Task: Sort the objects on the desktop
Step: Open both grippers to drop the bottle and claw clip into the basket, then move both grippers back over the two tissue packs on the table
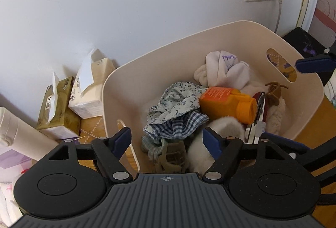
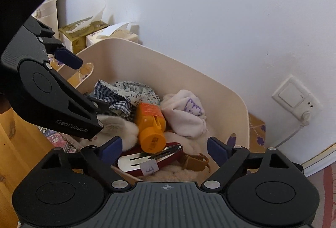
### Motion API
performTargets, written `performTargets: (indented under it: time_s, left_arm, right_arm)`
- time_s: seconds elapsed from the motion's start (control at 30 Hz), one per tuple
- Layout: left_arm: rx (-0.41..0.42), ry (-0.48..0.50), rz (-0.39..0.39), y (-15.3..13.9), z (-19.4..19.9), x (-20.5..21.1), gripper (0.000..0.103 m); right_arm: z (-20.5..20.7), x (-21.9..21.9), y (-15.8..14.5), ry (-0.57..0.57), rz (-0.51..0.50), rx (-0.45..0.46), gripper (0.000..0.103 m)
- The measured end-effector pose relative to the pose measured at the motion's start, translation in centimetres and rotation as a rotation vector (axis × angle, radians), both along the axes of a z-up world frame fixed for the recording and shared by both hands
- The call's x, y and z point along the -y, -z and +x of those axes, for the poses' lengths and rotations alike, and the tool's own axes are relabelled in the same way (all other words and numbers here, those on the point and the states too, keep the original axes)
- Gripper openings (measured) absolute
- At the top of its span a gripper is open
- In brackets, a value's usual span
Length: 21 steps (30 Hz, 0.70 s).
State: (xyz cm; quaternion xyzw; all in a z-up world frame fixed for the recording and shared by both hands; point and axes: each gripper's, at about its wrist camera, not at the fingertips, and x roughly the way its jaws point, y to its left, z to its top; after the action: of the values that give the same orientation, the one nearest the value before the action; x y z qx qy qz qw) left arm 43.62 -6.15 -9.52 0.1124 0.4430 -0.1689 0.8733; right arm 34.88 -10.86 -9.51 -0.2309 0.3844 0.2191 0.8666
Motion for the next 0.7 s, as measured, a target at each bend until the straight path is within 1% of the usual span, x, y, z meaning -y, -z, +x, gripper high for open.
performTargets:
  time_s: [0.13, 0.3, 0.4, 0.5, 0.57, 0.7]
  left_arm:
    - [0.027, -0.014, -0.024, -0.9, -1.1, -0.8, 0.077]
    - [0.049, 0.009, -0.037, -1.8, -3.1, -1.7, 0.078]
    - [0.052, 0.001, -0.038, -1.8, -3.9, -2.4, 0.078]
    - [0.053, -0.008, -0.059, -1.8, -4.8, -3.3, 0.078]
    - [0.052, 0.001, -0.074, -1.8, -5.4, -3.8, 0.078]
    - [0.053, 0.021, -0.080, -1.4, -7.0, -4.6, 0.078]
  right_arm:
    - [-1.2, 0.4, -1.0, 0.028, 0.034, 0.008, 0.093]
    - [-3.6, 0.5, -1.9, 0.054, 0.057, 0.015, 0.099]
    - [-5.1, 0.4, -2.2, 0.050, 0.075, 0.006, 0.102]
    - [-6.4, 0.1, -2.3, 0.040, 0.078, -0.017, 0.103]
    - [-7.3, -0.2, -2.5, 0.025, 0.081, -0.023, 0.103]
    - [-9.0, -0.4, -2.9, 0.010, 0.083, -0.029, 0.103]
